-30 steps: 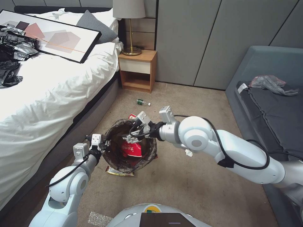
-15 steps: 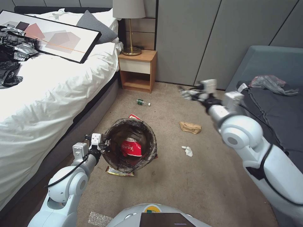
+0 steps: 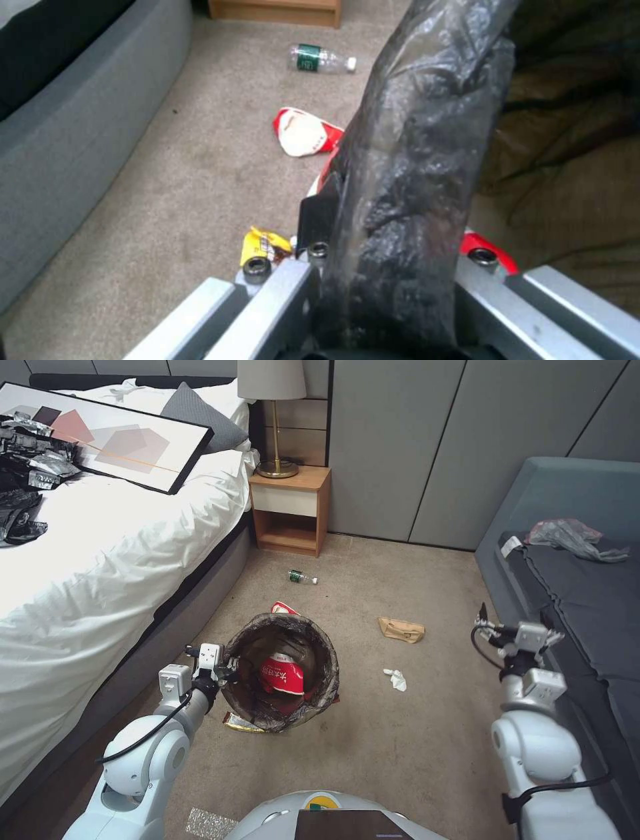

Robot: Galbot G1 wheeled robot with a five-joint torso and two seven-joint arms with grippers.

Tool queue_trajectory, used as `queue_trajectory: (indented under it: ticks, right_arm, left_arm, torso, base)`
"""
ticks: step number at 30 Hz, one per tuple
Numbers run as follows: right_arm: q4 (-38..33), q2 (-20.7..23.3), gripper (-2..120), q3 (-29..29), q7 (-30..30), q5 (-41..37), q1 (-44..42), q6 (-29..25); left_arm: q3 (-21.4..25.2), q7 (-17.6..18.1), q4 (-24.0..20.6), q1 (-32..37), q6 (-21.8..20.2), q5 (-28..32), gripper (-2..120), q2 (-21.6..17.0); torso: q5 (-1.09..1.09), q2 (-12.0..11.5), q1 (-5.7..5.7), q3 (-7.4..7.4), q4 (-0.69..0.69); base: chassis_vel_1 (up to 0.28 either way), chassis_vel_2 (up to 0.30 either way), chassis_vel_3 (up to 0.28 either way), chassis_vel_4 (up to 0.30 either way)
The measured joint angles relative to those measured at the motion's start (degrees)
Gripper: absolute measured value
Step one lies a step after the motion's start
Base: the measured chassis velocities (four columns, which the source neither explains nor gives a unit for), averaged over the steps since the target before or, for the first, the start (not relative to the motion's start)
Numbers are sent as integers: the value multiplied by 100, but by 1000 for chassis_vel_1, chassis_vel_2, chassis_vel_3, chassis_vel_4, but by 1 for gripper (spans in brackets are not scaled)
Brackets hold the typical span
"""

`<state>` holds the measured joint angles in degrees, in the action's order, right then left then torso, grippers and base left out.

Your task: Pick up the trash bin, then pick up the garbage from the floor and place it into the trash bin.

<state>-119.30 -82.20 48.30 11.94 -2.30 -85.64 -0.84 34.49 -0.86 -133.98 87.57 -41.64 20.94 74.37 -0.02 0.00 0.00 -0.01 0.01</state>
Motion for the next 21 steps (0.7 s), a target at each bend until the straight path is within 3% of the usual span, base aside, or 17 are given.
queue_trajectory:
  ticks: [2, 6, 21]
  right_arm:
    - [173, -288, 100, -59, -91, 221, -115, -389]
    - [339, -436, 100, -172, -134, 357, -167, -598]
    - [524, -483, 100, -492, -131, 452, -97, -691]
  left_arm:
    - [-10, 47, -20, 6, 6, 64, 0, 6]
    - [-12, 165, -30, 24, 30, 251, 0, 32]
    - [35, -7, -31, 61, 107, -59, 0, 59]
  torso:
    - [-1, 0, 0, 0, -2]
    - [0, 0, 0, 0, -1]
    - [1, 0, 0, 0, 0]
  base:
    - [0, 0, 0, 0]
    - [0, 0, 0, 0]
    - [0, 0, 0, 0]
